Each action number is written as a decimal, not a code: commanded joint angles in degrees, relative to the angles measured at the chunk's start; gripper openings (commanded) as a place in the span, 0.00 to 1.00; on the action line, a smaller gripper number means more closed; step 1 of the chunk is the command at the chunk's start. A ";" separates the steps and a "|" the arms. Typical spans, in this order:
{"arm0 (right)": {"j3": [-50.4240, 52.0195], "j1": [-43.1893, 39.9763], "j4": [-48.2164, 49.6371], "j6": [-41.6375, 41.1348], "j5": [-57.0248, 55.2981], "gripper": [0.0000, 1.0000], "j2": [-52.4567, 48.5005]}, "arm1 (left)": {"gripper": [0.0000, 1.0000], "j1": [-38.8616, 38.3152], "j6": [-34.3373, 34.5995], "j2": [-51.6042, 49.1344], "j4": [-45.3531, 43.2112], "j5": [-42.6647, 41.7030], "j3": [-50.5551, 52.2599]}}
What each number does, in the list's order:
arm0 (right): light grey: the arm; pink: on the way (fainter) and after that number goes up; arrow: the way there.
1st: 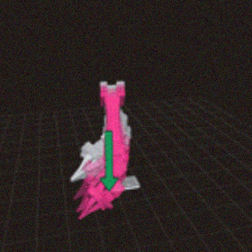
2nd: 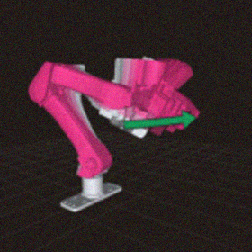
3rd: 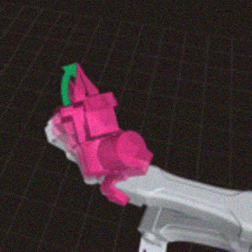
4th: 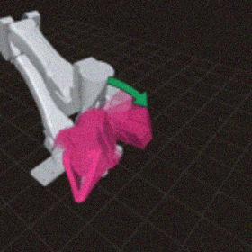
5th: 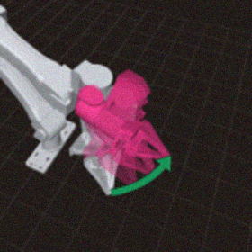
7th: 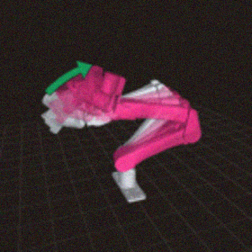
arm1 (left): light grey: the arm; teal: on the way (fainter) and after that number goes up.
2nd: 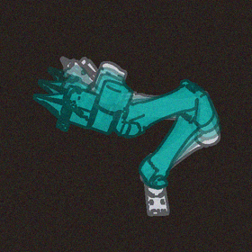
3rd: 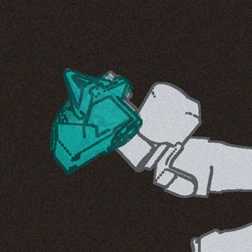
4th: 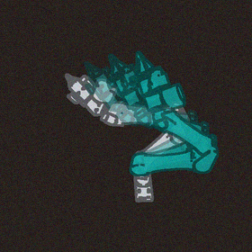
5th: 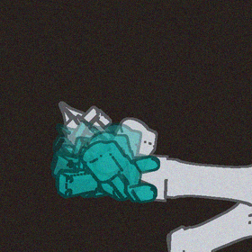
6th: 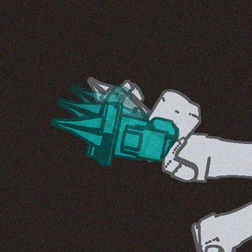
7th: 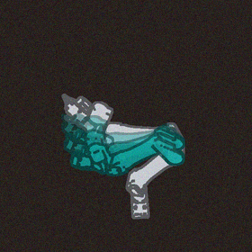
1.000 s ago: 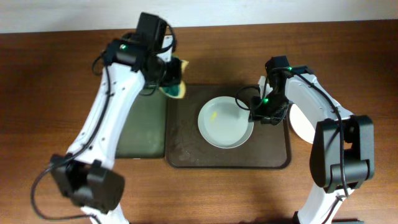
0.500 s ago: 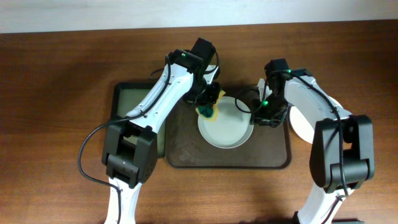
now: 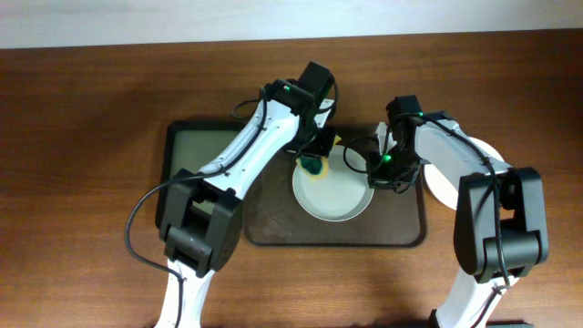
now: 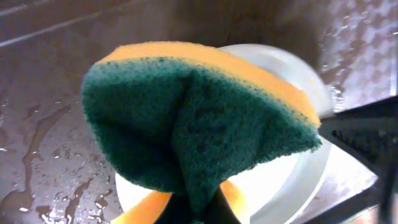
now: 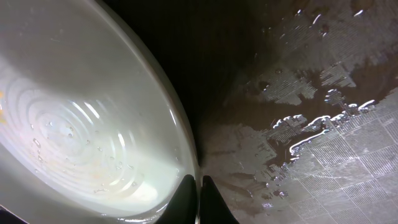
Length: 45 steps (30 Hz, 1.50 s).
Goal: Clean dirty plates on tray and stack at the side
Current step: 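Scrub the second white plate with the sponge while right gripper holds it, then return the sponge to the water tray with the left gripper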
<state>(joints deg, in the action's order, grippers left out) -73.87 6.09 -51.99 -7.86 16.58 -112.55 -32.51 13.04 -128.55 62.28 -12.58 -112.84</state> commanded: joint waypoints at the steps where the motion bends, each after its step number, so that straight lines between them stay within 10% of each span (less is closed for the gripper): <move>1: 0.48 0.00 0.00 -0.76 -0.11 0.04 1.62 | 0.00 -0.13 -0.72 -3.13 -0.13 1.60 -0.55; 18: 0.48 0.00 -0.02 -0.79 -0.09 0.04 1.62 | 0.00 -1.11 -0.74 -13.86 -0.61 8.83 -0.46; 45: 0.48 0.00 -0.02 -1.64 -0.07 0.04 1.62 | 0.00 -1.99 -7.34 -15.76 0.35 -19.23 -0.48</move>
<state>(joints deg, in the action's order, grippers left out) -73.80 5.65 -52.64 -8.86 14.76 -112.33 -32.38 6.81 -139.46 63.96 -23.70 -115.74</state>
